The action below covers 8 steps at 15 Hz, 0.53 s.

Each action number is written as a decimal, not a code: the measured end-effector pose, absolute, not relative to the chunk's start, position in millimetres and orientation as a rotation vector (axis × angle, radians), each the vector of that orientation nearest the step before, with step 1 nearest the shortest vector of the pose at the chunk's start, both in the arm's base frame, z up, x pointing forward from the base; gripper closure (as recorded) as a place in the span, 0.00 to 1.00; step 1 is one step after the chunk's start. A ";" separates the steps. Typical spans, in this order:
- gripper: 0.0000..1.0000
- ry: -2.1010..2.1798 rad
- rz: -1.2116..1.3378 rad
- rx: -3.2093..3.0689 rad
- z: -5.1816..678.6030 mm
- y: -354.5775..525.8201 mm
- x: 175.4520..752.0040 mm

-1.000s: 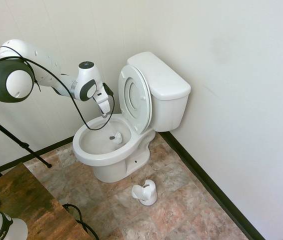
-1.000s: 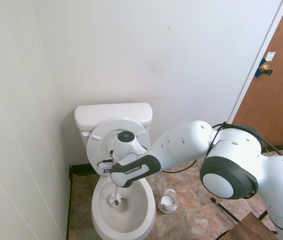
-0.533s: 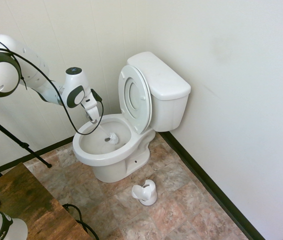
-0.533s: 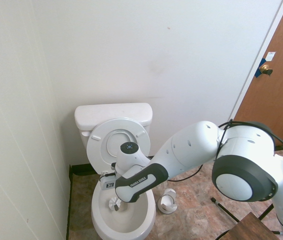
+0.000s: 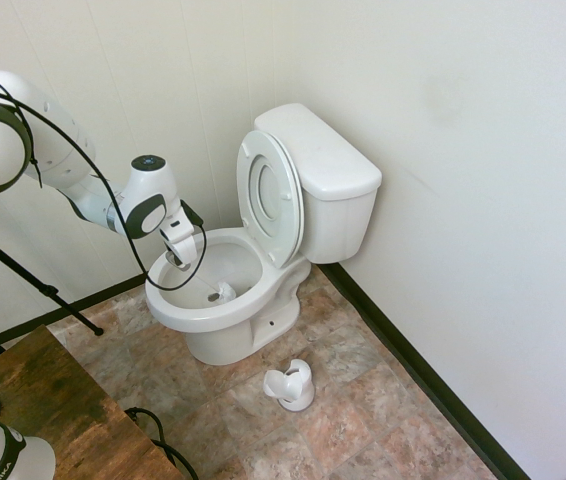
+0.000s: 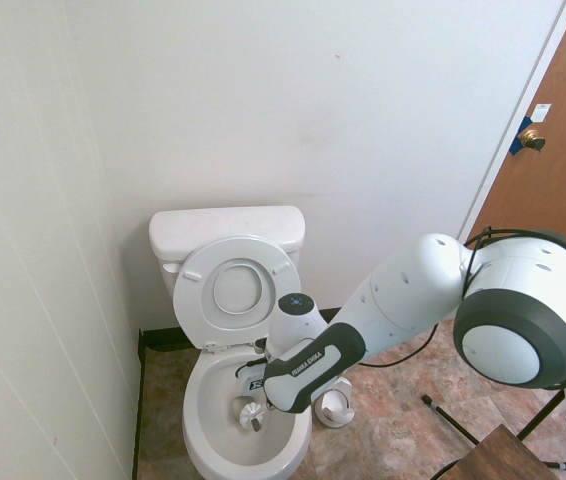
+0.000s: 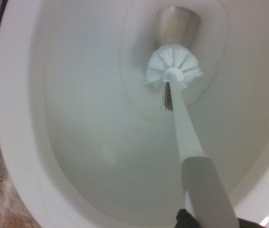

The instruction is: Clean the toilet

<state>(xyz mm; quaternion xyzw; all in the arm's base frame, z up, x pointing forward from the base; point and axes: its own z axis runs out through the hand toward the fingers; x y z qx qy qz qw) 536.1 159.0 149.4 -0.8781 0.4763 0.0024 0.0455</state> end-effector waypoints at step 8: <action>1.00 1.548 0.045 -2.570 160.2 86.6 569.8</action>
